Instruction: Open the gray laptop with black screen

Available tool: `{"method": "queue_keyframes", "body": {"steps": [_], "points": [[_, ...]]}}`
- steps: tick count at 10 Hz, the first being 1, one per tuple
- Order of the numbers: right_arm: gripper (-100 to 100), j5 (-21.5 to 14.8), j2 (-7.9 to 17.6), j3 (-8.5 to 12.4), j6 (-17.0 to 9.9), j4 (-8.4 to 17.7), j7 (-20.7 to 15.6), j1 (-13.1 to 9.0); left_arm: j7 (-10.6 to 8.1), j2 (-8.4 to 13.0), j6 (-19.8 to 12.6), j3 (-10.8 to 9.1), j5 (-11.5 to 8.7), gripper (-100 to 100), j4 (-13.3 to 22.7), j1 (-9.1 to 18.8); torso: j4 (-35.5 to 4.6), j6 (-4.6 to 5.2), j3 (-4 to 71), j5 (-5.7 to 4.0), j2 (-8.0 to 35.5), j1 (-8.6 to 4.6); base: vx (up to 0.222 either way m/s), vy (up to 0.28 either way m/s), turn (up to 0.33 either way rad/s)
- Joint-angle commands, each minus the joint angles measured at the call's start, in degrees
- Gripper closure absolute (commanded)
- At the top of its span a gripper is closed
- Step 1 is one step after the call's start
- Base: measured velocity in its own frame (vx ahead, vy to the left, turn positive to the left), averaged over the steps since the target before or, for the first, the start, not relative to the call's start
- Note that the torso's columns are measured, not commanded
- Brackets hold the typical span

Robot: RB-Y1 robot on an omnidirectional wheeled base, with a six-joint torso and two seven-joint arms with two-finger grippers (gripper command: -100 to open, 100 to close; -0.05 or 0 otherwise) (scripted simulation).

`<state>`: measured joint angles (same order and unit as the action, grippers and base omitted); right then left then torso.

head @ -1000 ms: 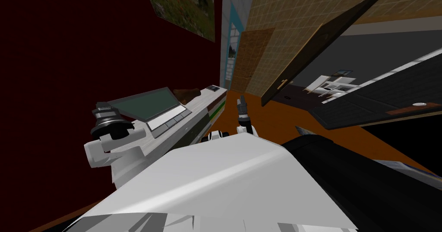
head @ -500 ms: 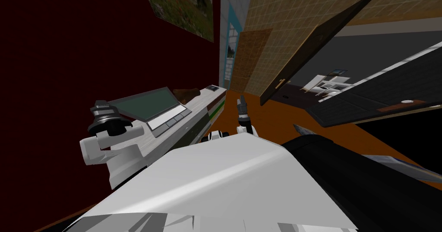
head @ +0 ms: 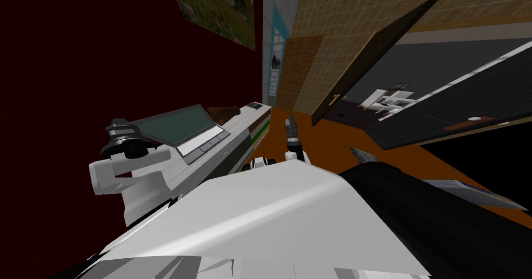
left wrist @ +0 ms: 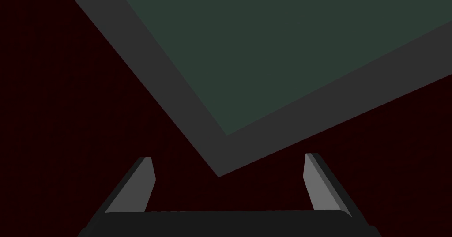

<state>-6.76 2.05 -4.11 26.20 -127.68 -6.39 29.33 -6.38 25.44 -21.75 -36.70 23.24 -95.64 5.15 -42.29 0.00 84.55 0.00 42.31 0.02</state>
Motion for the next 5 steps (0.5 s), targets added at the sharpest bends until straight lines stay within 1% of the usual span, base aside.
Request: {"method": "queue_keyframes", "body": {"steps": [1,5], "points": [[0,0.0,0.0,0.0,0.0,0.0,0.0,0.0,-0.32,2.1,-3.9,1.24,-0.6,-100,0.5,0.9,0.0,0.01,0.0,0.0,0.0,-0.01,-0.035,0.013,-0.052],[0,0.0,0.0,0.0,0.0,0.0,0.0,0.0,-0.78,5.3,-9.6,3.2,-1.6,-100,1.3,2.2,0.0,0.0,0.0,0.0,0.0,-0.02,-0.036,0.014,-0.047]]}}
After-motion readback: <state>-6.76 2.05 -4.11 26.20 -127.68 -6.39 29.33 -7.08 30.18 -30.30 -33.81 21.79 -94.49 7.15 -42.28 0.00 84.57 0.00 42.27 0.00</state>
